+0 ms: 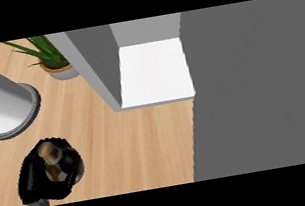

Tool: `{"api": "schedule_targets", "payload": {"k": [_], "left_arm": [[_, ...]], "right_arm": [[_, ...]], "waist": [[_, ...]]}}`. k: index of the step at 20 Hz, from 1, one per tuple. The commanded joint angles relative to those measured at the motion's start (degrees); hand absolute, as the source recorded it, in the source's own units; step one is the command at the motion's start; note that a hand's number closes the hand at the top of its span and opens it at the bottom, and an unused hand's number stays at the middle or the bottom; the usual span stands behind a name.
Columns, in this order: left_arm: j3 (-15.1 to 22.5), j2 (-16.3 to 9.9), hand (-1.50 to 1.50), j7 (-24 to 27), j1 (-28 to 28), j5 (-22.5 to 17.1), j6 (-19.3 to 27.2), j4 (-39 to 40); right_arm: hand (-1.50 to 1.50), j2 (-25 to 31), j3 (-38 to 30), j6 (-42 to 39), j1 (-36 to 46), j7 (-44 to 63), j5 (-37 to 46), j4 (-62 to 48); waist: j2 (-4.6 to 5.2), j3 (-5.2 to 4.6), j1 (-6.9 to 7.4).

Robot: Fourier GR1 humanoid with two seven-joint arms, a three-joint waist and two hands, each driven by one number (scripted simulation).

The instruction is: Pick up the wine, place it into the cabinet and close the cabinet

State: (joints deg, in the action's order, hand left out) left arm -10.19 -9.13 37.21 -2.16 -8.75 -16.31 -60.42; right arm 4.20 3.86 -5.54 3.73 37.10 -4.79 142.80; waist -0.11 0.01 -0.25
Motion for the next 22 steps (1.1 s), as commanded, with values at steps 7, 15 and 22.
{"api": "schedule_targets", "payload": {"k": [7,15,22], "left_arm": [[1.5,1.8,1.5,-3.7,3.3,-2.5,1.1,-17.1],[8.5,5.7,1.5,-20.4,8.8,-5.3,3.6,-37.5],[13.2,7.4,1.5,-31.2,4.8,-0.8,10.7,-45.9]], "right_arm": [[-1.5,0.0,-1.6,-1.5,-3.0,-1.0,-4.4,3.6],[-1.5,-1.6,1.0,0.1,-0.1,1.1,-1.4,3.1],[-1.5,-0.3,-2.4,-2.0,-2.2,1.2,-6.6,4.0]], "waist": [[-0.06,0.05,0.38],[-0.11,0.03,0.63],[-0.02,0.03,0.21]]}}
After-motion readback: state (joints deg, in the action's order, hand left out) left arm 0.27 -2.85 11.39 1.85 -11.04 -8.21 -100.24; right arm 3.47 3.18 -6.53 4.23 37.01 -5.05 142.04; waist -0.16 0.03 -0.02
